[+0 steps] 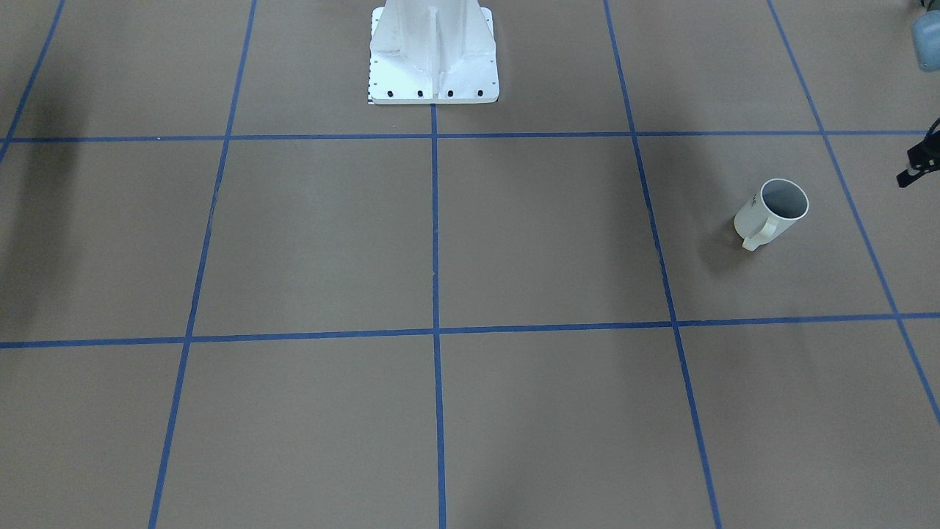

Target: Left arm hands cup to right arm to dump lemon

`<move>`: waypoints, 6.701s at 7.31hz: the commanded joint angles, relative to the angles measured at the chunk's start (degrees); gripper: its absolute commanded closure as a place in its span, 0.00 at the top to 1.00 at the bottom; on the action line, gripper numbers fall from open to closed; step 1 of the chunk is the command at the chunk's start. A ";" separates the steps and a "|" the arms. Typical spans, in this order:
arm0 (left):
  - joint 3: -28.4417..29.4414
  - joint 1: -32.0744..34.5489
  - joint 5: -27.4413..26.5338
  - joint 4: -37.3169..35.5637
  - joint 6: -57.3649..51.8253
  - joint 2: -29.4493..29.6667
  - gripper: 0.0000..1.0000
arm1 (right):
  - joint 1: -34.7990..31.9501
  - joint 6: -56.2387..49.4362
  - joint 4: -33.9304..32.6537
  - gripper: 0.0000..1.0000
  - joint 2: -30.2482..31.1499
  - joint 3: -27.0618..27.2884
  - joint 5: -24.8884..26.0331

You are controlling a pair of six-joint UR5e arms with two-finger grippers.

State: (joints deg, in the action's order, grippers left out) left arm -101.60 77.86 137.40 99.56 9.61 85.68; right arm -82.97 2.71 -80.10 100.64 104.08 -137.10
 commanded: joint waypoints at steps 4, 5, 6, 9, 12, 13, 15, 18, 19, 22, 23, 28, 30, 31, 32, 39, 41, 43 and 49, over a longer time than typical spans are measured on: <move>0.70 -16.58 -8.90 13.03 11.40 -2.54 0.98 | 1.32 0.27 0.82 1.00 -0.09 -0.02 0.08; 0.79 -17.12 -8.90 12.94 11.40 -2.45 0.93 | 1.49 0.36 0.83 1.00 -0.09 -0.11 0.16; 1.05 -17.30 -8.90 12.94 11.40 -2.45 0.81 | 1.50 0.19 0.83 1.00 -0.09 -0.28 0.25; 1.58 -18.62 -8.81 13.20 22.79 -2.27 0.00 | 1.58 0.28 1.18 1.00 -0.09 -0.37 0.08; 0.79 -18.62 -1.31 12.07 23.97 -0.43 0.00 | 1.58 0.19 2.14 1.00 -0.01 -0.46 0.08; 0.44 -18.01 1.09 11.80 28.06 1.31 0.00 | 1.50 0.27 3.71 1.00 0.17 -0.46 -0.18; -0.17 -18.09 1.29 11.80 46.10 8.68 0.00 | 2.54 0.97 9.93 1.00 0.17 -0.64 -1.59; 1.83 -23.68 0.25 11.62 74.16 24.14 0.00 | 11.47 19.25 22.39 1.00 -3.50 -0.72 -0.55; 3.41 -25.89 -2.11 11.62 79.55 28.71 0.00 | 15.69 26.31 27.15 1.00 -5.52 -0.81 2.07; 17.00 -30.20 -4.42 10.31 86.37 47.16 0.00 | 25.80 51.69 28.78 1.00 -17.54 -0.46 9.79; 20.18 -30.57 -4.85 4.56 86.11 52.69 0.00 | 29.58 57.00 28.78 1.00 -20.71 -0.20 15.66; 34.97 -34.96 -13.82 -8.33 88.83 70.23 0.00 | 57.18 60.13 28.43 0.94 -29.33 2.80 66.72; 35.41 -35.05 -14.61 -8.42 88.31 70.32 0.00 | 64.22 60.04 28.25 0.96 -34.17 -1.92 80.51; 35.42 -35.05 -14.70 -8.42 88.13 70.32 0.00 | 65.55 59.95 28.42 0.95 -36.02 -4.82 83.80; 35.42 -35.49 -14.79 -8.42 88.21 70.15 0.00 | 65.83 59.78 28.51 0.95 -36.04 -5.46 84.45; 34.98 -37.60 -14.70 -10.44 88.74 70.41 0.00 | 66.18 59.78 28.60 0.98 -39.73 -11.53 91.48; 34.54 -38.04 -14.44 -11.66 88.74 70.59 0.00 | 66.18 59.78 28.60 0.98 -39.64 -11.62 91.83; 34.10 -38.83 -14.09 -12.72 88.74 70.76 0.00 | 66.18 59.78 28.60 0.98 -39.64 -12.06 92.63; 31.99 -40.15 -13.91 -14.13 88.83 70.59 0.00 | 66.18 59.78 28.60 0.98 -39.56 -12.50 92.63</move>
State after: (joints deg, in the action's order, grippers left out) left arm -69.43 38.00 123.47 85.57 98.44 156.30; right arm -16.79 62.49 -51.50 61.02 91.62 -44.47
